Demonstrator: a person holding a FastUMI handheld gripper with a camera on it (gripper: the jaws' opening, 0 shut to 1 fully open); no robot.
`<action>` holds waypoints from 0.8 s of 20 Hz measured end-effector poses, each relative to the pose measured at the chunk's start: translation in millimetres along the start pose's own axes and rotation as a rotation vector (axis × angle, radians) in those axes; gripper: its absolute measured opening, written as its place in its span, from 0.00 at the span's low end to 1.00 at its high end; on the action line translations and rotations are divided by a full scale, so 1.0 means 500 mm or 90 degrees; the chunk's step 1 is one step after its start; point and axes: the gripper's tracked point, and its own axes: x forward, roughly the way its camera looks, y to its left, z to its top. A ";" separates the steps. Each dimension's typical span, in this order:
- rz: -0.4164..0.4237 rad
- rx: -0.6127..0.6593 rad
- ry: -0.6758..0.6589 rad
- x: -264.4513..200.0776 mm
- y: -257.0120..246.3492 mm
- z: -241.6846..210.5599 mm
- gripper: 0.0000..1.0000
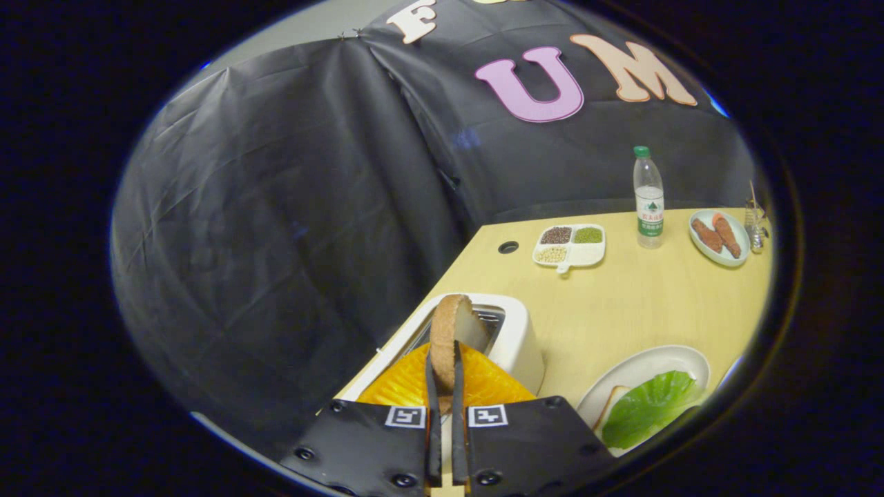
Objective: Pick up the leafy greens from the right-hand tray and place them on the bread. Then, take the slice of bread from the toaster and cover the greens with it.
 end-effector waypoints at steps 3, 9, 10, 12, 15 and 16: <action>0.005 -0.004 -0.017 -0.009 0.005 0.011 0.08; 0.019 -0.015 -0.092 -0.071 0.022 0.070 0.08; 0.025 -0.010 -0.104 -0.087 0.022 0.079 0.08; 0.046 0.009 -0.125 -0.120 0.022 0.096 0.08; 0.061 0.038 -0.150 -0.173 -0.005 0.110 0.08; 0.057 0.044 -0.158 -0.184 -0.018 0.111 0.08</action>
